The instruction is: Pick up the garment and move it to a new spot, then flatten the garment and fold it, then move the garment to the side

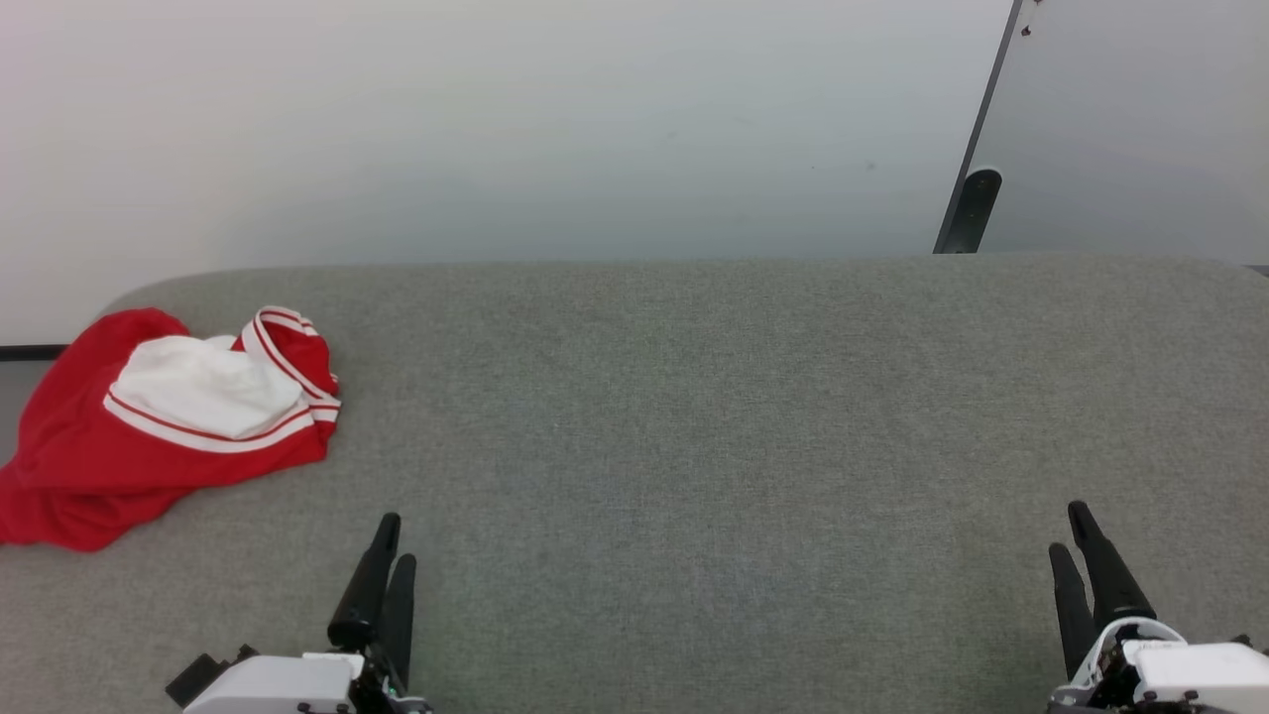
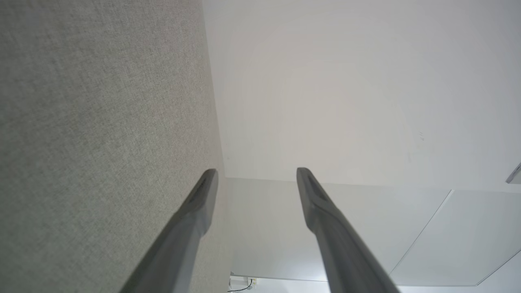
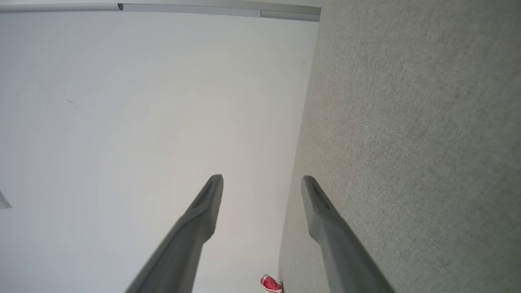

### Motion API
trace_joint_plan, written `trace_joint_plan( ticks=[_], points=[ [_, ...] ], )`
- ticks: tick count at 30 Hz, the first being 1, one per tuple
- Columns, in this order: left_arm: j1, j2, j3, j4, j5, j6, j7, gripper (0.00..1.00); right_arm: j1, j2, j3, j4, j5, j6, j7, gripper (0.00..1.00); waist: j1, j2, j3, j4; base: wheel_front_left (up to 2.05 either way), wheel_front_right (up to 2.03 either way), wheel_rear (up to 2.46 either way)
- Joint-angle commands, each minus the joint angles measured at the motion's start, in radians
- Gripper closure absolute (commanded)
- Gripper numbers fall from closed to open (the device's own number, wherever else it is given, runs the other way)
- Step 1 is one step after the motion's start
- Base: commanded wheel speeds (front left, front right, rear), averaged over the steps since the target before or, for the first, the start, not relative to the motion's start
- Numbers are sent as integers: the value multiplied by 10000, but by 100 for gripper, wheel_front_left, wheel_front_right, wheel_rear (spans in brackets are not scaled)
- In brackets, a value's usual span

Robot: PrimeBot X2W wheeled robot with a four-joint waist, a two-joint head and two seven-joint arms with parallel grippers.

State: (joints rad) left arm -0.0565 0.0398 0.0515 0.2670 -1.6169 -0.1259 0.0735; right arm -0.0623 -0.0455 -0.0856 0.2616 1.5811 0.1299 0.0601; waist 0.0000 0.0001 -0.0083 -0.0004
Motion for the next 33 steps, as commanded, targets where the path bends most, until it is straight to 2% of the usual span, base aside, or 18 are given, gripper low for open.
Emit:
trace_joint_plan(
  ticks=[1,9,15,19,33],
  points=[
    [-160,80,-110,-223,16,-15,-96,0,-18,-24,79,-216,-190,2,-116,0,0,-1,-16,0,0,0,0],
    [-160,207,-492,-290,413,88,-522,0,104,-37,230,-332,-928,2,-472,0,0,-1,-97,4,0,0,0],
    [-202,386,-827,-277,1328,178,-847,0,191,-43,221,-371,-1880,3,-720,0,0,-1,-160,7,0,0,0],
    [-202,463,-979,-266,2176,257,-1020,0,218,-44,164,-414,-2804,4,-878,0,0,-1,-206,7,0,0,0],
    [-40,721,-1429,-353,6246,443,-1518,0,500,-41,-87,-812,-7089,5,-1378,0,0,-1,-400,-5,0,0,0]
  ],
)
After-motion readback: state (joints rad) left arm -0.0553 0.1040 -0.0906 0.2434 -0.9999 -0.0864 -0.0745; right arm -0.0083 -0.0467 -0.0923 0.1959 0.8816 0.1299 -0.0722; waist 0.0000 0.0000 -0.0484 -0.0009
